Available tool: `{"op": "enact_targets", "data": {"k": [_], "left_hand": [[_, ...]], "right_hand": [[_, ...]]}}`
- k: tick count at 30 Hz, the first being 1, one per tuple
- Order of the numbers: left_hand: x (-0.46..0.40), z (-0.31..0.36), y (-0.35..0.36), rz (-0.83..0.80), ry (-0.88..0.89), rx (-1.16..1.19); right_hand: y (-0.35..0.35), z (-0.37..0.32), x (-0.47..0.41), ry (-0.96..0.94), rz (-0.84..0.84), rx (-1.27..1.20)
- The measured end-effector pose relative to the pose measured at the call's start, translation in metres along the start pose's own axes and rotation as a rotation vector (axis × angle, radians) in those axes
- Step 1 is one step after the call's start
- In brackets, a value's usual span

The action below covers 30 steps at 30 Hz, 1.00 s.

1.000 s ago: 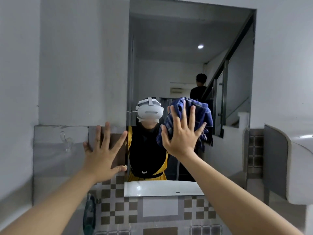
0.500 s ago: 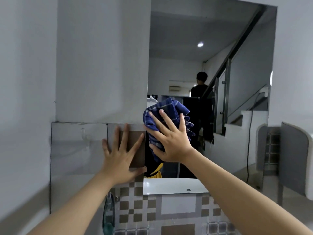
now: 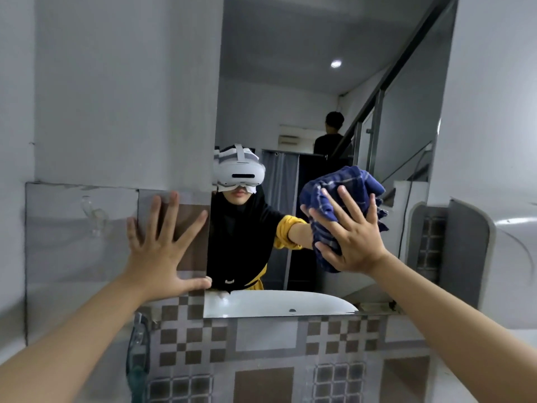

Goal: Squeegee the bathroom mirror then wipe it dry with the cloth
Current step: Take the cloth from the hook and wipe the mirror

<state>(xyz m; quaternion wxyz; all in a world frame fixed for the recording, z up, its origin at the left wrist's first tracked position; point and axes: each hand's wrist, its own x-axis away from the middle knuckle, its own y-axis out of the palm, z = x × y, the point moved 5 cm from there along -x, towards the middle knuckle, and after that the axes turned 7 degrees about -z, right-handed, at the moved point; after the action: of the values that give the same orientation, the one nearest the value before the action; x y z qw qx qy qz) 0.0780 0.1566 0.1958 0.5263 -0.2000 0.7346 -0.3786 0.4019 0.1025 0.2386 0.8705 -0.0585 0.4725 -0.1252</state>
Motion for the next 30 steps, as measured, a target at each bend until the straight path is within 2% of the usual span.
{"op": "enact_targets", "data": {"k": [5,8,14,16,19,25,30], "left_hand": [[0.000,0.002,-0.002,-0.021,-0.021,0.000],[0.001,0.005,-0.004,-0.036,-0.031,0.006],[0.002,0.010,-0.009,-0.129,-0.059,0.039],[0.001,0.011,-0.012,-0.180,-0.082,0.034],[0.001,0.013,-0.015,-0.266,-0.103,0.027],[0.004,0.014,-0.018,-0.292,-0.064,0.062],[0.004,0.011,-0.018,-0.302,-0.058,0.103]], "right_hand": [[0.009,0.063,0.047,0.328,-0.039,-0.098],[0.013,0.077,0.070,0.485,-0.002,-0.213],[0.016,0.034,0.075,0.930,-0.006,-0.346],[0.018,0.009,0.067,1.012,0.008,-0.374],[0.018,-0.031,0.042,0.951,0.024,-0.366],[0.005,-0.117,-0.028,0.589,0.086,-0.282],[0.005,-0.166,-0.053,0.272,0.029,-0.219]]}}
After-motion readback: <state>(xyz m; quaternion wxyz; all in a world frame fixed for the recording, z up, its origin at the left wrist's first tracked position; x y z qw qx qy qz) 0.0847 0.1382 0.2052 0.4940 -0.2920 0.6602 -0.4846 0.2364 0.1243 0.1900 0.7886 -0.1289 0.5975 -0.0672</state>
